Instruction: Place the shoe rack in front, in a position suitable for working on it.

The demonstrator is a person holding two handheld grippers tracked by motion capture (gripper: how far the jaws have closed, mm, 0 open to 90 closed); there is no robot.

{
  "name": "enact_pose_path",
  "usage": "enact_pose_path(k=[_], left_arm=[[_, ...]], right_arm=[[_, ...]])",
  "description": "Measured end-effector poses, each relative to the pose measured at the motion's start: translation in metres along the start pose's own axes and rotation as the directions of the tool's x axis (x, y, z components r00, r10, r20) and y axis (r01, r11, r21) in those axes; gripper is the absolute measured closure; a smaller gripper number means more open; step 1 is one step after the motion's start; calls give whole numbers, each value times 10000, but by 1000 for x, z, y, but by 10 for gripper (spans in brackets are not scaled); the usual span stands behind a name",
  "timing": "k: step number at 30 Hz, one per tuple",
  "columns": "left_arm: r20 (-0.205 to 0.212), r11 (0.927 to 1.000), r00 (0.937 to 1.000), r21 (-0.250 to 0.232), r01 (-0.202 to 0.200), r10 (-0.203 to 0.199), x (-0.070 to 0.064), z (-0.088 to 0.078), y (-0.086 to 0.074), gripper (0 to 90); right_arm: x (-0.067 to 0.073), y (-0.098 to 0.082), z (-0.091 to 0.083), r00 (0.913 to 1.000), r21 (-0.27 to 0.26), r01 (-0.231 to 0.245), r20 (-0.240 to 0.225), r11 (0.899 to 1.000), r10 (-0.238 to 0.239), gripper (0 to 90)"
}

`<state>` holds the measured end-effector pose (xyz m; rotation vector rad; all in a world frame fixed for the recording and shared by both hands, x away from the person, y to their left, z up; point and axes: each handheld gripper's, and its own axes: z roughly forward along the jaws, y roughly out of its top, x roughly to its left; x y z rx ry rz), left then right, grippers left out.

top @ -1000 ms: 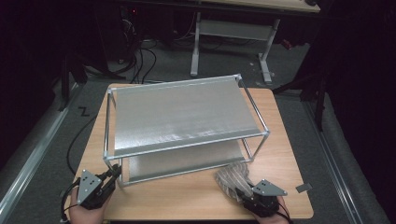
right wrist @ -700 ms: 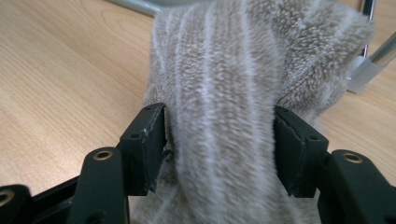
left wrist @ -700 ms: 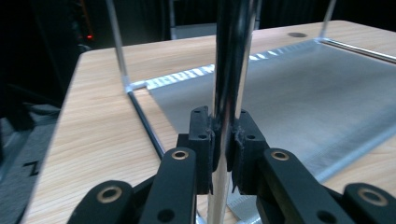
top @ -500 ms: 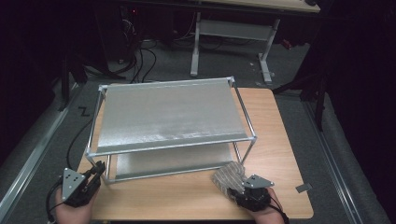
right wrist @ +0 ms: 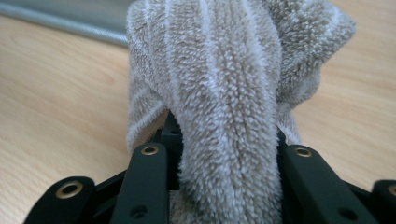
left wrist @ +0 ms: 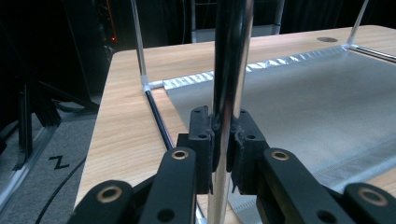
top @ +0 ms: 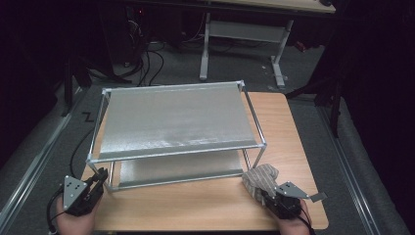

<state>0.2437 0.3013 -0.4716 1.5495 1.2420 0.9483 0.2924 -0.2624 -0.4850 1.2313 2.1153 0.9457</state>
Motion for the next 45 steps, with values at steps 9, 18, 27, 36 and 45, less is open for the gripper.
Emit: enact_pose_path(k=[9, 18, 27, 36, 45], left_arm=[[87, 9998, 9999, -116, -130, 131, 1, 0, -2, 804], [99, 9998, 9998, -112, -174, 175, 1, 0, -2, 803], [159, 9998, 9997, -59, -204, 205, 1, 1, -1, 803], [159, 9998, 9997, -54, -184, 185, 1, 1, -1, 803], [170, 9997, 9996, -61, -232, 233, 0, 1, -1, 803]], right_arm=[[6, 33, -29, 9996, -1832, 111, 260, 9830, -64, 648], [6, 59, -56, 9979, -3011, 317, 631, 9531, -132, 645], [-7, 20, -4, 9997, -641, -177, -167, 9978, 166, 644], [-9, 5, 17, 9981, 620, -187, -577, 9979, 222, 641], [4, 41, -24, 9991, -1795, 255, 375, 9834, -191, 641]])
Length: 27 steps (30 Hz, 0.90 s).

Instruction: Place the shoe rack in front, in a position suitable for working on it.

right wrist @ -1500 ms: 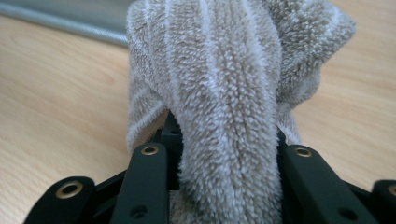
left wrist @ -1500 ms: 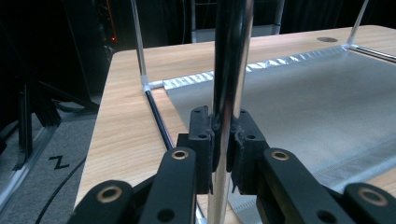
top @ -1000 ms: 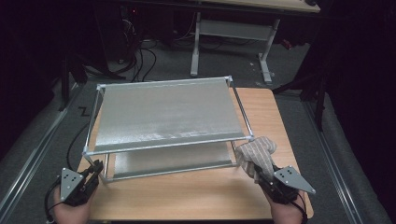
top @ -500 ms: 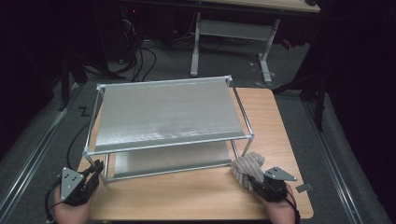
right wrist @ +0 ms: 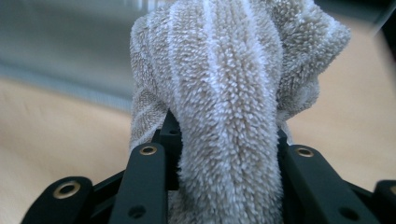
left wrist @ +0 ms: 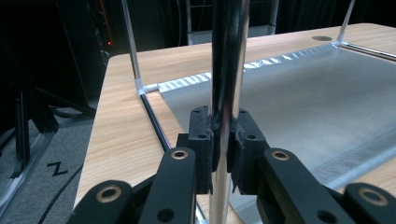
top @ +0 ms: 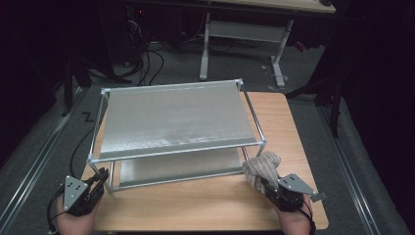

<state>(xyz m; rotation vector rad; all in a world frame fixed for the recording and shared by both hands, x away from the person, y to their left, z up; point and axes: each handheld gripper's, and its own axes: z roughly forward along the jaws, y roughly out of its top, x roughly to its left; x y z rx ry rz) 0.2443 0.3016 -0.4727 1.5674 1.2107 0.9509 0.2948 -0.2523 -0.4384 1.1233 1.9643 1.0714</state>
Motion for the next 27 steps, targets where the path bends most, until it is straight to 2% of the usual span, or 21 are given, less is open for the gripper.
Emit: enact_pose_path(k=[3, 4, 6, 8, 9, 13, 15, 19, 21, 22, 23, 26, 27], left_arm=[[17, 10000, 10000, 2, 10, -10, 0, 0, 0, 802], [27, 10000, 10000, 10, 2, -2, 0, 0, 0, 803], [50, 10000, 10000, 17, -24, 24, -1, 1, 0, 803], [58, 10000, 10000, 25, -44, 44, -1, 1, 1, 802], [72, 10000, 10000, 17, -37, 37, -1, 1, 1, 803], [53, 10000, 10000, 36, -58, 58, -1, 1, 1, 802], [64, 10000, 10000, 27, -60, 60, -1, 1, 1, 802], [79, 10000, 10000, 24, -53, 52, -1, 1, 1, 802], [90, 10000, 10000, 18, -39, 39, -1, 1, 1, 803], [91, 10000, 9999, 19, -44, 44, -1, 1, 1, 802], [92, 10000, 9999, 17, -45, 44, -1, 1, 1, 803], [111, 10000, 9999, 13, -46, 46, -1, 1, 0, 802], [118, 10000, 9999, 9, -34, 34, -1, 1, 0, 803]], right_arm=[[3, 18, -15, 9989, -983, 317, 371, 9946, -282, 641], [4, 22, -17, 9980, -1127, 458, 493, 9926, -404, 641], [2, 22, -14, 9978, -984, 482, 499, 9940, -434, 642], [0, 14, -5, 9992, -620, 258, 321, 9977, -239, 643], [-1, 9, -1, 9991, -348, 302, 296, 9989, -291, 643], [-4, -11, 16, 9998, 549, 170, 84, 9983, -175, 643], [-6, -22, 26, 9999, 1150, 119, -105, 9933, -108, 643], [-13, -37, 44, 9980, 2204, -141, -564, 9753, 272, 643], [-16, -43, 49, 9957, 2422, -336, -758, 9696, 534, 644], [-18, -44, 49, 9939, 2394, -495, -844, 9697, 716, 644], [-18, -43, 48, 9940, 2407, -472, -850, 9695, 695, 643], [-21, -44, 43, 9957, 2421, -419, -705, 9694, 607, 644], [-24, -43, 40, 9967, 2392, -490, -509, 9697, 630, 644]])
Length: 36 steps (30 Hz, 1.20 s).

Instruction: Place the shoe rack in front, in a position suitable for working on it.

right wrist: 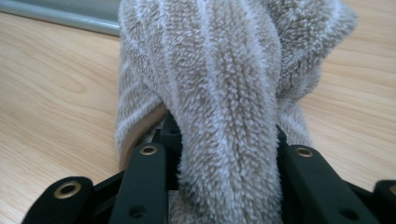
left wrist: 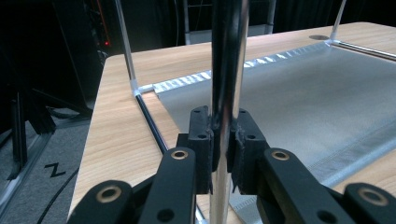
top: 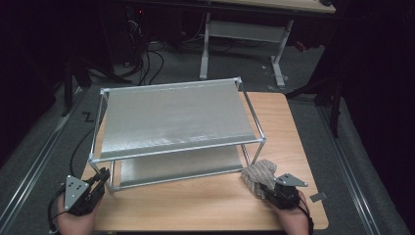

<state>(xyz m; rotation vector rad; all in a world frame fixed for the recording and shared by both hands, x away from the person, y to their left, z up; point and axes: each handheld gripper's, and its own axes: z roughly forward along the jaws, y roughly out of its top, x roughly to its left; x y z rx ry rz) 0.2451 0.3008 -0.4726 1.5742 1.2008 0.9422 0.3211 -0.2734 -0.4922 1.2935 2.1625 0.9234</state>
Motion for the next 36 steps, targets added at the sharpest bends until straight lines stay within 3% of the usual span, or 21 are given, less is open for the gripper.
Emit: enact_pose_path(k=[3, 5, 9, 12, 18, 23, 27, 36], left_arm=[[-13, 10000, 10000, 7, 26, -26, -1, -1, 0, 803], [4, 10000, 10000, 74, 8, -8, -1, -2, 0, 802], [-51, 9999, 10000, 157, 46, -45, -2, -4, 1, 803], [-187, 9998, 9997, 155, 157, -154, -4, -5, 0, 802], [-444, 9995, 9987, 206, 251, -241, -5, -13, -4, 637], [-437, 9987, 9990, 501, 7, 14, -9, -10, -5, 718], [-520, 9984, 9983, 493, 286, -260, -4, -9, -5, 801], [-326, 9985, 9991, 473, 276, -260, -8, 5, -1, 794]], right_arm=[[-17, 0, -11, 9958, -395, -195, 887, 9990, 230, 644], [-30, 2, -20, 9874, -838, -370, 1505, 9958, 494, 644], [-33, 11, -16, 9838, -1204, -315, 1717, 9922, 521, 642], [-30, 23, -4, 9860, -1362, -279, 1592, 9903, 497, 642], [-11, 41, 15, 9954, -1410, 359, 936, 9894, -228, 642], [-1, 39, 16, 9975, -1324, 490, 565, 9900, -418, 642], [2, 33, 18, 9992, -1181, 318, 277, 9925, -287, 644], [0, 20, 10, 9999, -1019, 62, 127, 9948, -49, 647]])
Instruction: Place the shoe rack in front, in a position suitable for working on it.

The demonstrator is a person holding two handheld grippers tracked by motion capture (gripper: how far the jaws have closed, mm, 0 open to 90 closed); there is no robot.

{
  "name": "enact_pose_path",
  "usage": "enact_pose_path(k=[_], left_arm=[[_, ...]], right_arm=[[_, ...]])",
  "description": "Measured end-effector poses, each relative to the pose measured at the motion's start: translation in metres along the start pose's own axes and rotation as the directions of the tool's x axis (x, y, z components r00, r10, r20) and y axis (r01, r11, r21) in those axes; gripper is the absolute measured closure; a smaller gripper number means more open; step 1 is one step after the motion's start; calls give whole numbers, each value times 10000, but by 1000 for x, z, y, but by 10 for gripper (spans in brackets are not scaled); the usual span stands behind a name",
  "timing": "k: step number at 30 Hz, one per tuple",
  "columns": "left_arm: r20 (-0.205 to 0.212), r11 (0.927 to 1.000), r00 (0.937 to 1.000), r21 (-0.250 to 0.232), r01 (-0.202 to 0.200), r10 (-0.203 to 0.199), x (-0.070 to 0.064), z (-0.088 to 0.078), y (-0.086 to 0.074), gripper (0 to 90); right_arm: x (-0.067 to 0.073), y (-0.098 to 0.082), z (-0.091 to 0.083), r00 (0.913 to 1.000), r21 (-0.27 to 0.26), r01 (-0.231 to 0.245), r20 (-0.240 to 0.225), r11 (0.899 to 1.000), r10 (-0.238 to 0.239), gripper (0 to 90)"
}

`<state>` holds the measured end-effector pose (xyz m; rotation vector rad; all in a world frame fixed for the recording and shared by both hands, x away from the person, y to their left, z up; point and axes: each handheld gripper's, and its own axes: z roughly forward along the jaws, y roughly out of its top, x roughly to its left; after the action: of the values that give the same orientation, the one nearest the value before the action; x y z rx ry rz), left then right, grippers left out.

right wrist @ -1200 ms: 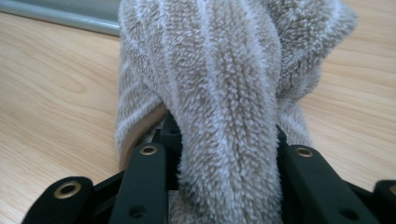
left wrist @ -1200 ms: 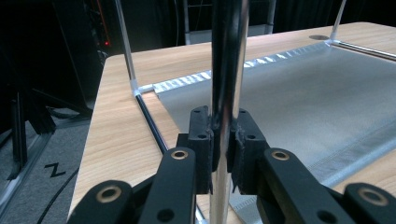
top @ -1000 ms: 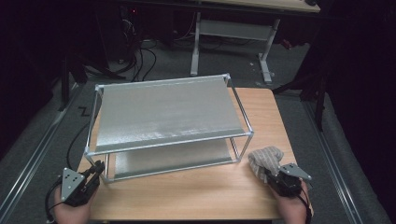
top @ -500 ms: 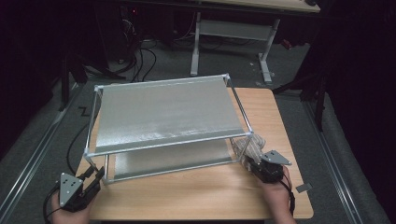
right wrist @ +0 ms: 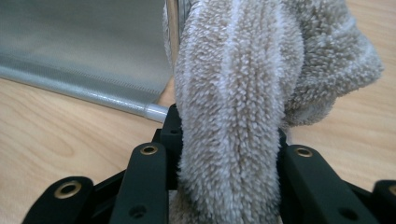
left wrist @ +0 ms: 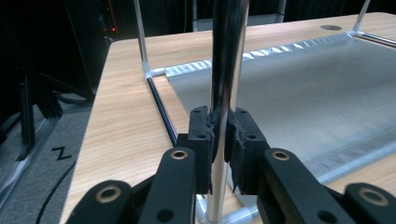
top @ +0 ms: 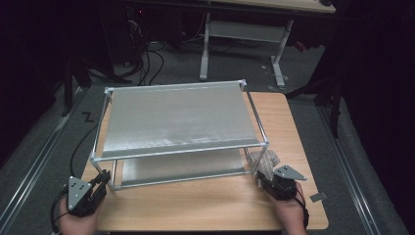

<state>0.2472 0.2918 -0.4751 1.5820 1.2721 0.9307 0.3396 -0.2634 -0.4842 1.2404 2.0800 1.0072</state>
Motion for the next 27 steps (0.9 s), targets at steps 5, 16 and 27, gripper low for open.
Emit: enact_pose_path(k=[5, 16, 27], left_arm=[[360, 10000, 9993, -22, -83, 84, -8, 12, 5, 789], [930, 9998, 9955, -38, -192, 195, -28, 46, 18, 773], [697, 9999, 9975, 87, -84, 78, -25, 93, 36, 805]], right_arm=[[-7, -12, -10, 9998, 274, -50, 193, 9996, 45, 647], [-18, -36, -44, 9952, 288, -505, 852, 9983, 479, 645], [-14, -42, -55, 9873, 124, -1181, 1088, 9929, 1161, 642]])
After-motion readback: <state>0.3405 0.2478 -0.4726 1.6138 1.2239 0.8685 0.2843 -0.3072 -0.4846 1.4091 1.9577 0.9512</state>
